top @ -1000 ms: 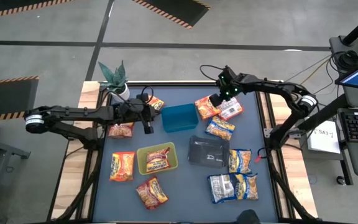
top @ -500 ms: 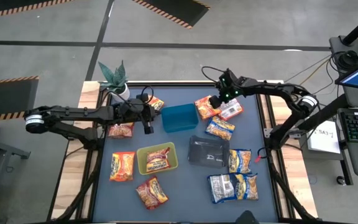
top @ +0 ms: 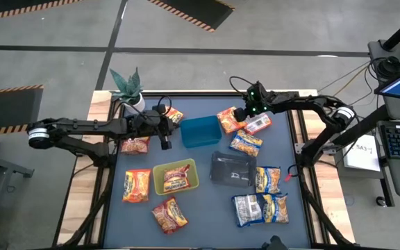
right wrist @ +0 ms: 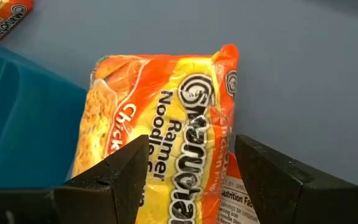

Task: Sort Maruchan noodles
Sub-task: Put the orange noodle pack into the black bin

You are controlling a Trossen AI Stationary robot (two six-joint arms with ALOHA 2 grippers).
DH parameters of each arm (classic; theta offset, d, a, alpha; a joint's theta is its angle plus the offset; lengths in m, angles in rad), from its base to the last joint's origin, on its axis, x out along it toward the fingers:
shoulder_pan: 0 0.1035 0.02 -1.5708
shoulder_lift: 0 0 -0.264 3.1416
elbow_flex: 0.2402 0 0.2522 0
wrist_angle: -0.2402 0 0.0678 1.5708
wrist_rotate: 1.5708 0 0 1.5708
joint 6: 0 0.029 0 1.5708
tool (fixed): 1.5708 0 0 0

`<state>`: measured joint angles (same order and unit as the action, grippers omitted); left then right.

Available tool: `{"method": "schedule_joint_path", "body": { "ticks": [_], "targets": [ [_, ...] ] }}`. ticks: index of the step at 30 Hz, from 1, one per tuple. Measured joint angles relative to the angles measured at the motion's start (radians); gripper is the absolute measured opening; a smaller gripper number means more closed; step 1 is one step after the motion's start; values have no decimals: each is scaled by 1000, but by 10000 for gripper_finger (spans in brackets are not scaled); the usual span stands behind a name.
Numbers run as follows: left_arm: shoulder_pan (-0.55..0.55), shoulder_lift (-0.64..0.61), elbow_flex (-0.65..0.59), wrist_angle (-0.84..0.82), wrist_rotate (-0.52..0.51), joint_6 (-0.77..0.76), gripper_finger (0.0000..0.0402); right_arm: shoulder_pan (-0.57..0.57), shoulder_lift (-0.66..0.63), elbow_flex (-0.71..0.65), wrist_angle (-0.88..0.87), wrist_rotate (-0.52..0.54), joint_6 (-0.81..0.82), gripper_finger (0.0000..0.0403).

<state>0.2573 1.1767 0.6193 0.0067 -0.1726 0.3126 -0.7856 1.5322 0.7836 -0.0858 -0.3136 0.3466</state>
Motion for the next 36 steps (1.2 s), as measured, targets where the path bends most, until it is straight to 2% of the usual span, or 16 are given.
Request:
{"method": "schedule_joint_path", "body": {
  "ticks": [11, 17, 21, 28, 36],
  "targets": [
    [0, 0, 0, 2, 0, 0, 0, 48, 0, -113, 242, 1, -7, 226],
    [0, 0, 0, 17, 0, 0, 0, 48, 9, -119, 268, 4, 15, 223],
    [0, 0, 0, 24, 0, -4, 0, 55, 48, -117, 314, 16, 19, 206],
    [0, 0, 0, 27, 0, -12, 0, 61, 76, -117, 359, 38, 25, 143],
    [0, 0, 0, 27, 0, -20, 0, 61, 25, -121, 345, 23, 24, 26]
  ]
}}
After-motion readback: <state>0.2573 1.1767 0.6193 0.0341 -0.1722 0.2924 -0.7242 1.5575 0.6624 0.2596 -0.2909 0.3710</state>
